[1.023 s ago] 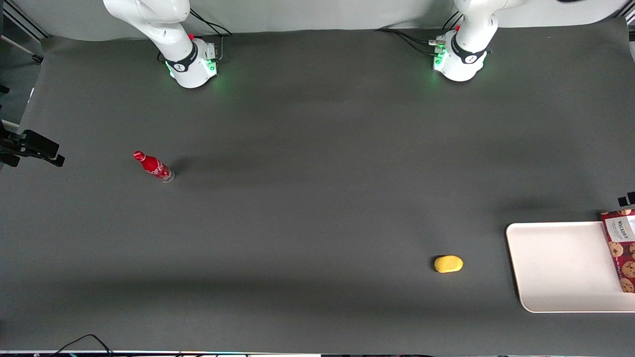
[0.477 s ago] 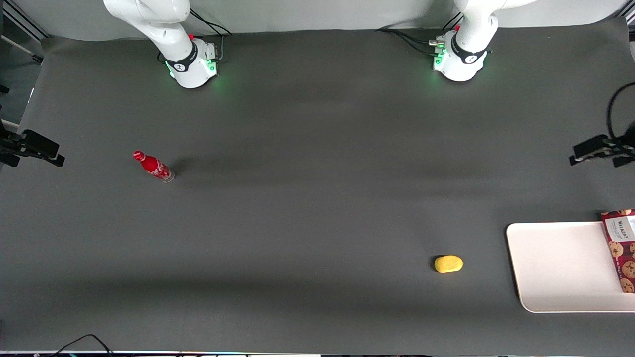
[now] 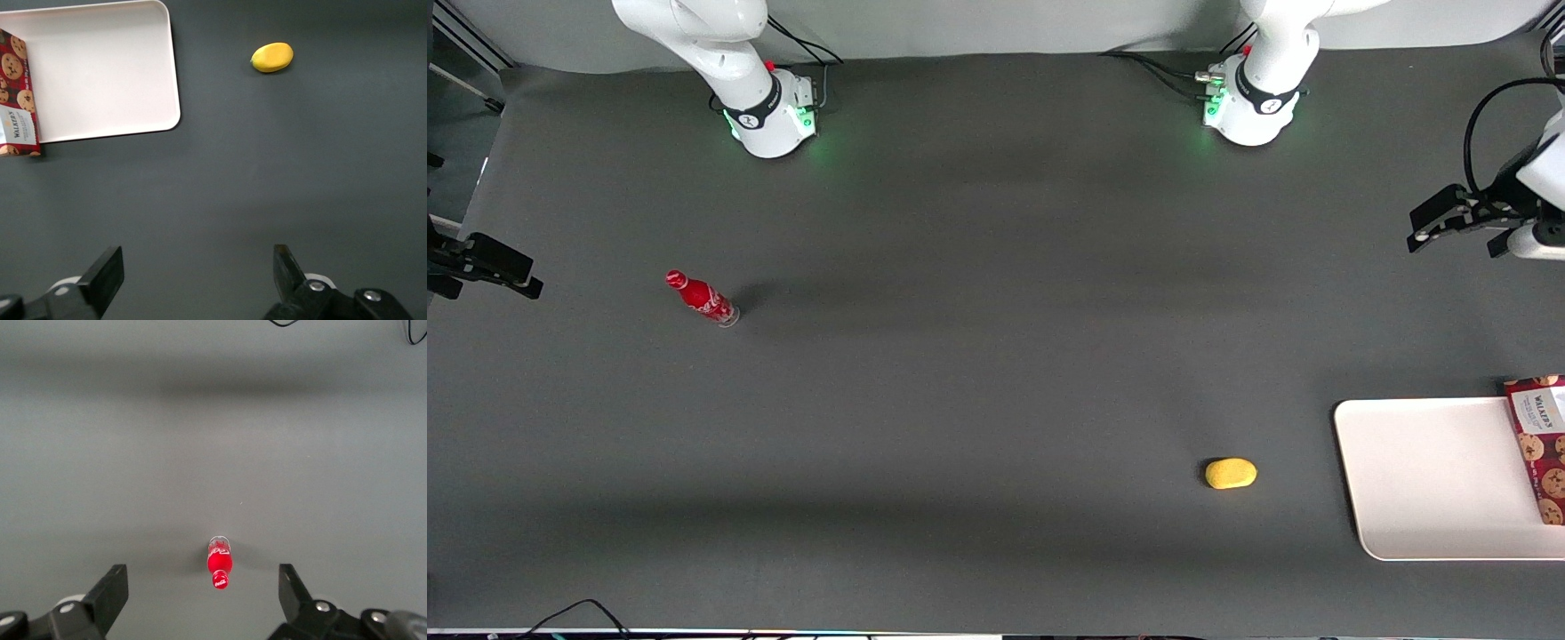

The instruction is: Place red cookie box on tray

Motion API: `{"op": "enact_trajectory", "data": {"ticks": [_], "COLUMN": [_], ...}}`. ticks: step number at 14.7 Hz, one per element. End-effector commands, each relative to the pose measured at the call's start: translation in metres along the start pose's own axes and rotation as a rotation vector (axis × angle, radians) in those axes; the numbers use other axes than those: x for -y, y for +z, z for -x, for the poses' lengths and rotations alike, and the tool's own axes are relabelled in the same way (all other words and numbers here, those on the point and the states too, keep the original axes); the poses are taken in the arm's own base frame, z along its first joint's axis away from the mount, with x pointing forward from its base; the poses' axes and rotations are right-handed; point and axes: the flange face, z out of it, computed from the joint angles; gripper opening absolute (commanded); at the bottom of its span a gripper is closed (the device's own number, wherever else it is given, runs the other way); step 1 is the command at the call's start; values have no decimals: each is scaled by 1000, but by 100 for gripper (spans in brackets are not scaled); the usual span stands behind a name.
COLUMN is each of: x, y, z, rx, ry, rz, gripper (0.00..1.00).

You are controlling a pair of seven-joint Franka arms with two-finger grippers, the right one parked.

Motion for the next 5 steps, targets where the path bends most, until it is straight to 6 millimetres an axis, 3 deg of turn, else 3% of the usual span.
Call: {"op": "enact_trajectory", "data": {"ticks": [1, 5], "x": [-7, -9], "y": [-6, -10], "z": [11, 10], "rx": [-13, -21], "ry": [-2, 4], "rz": [-23, -23], "gripper": [100, 100]}}
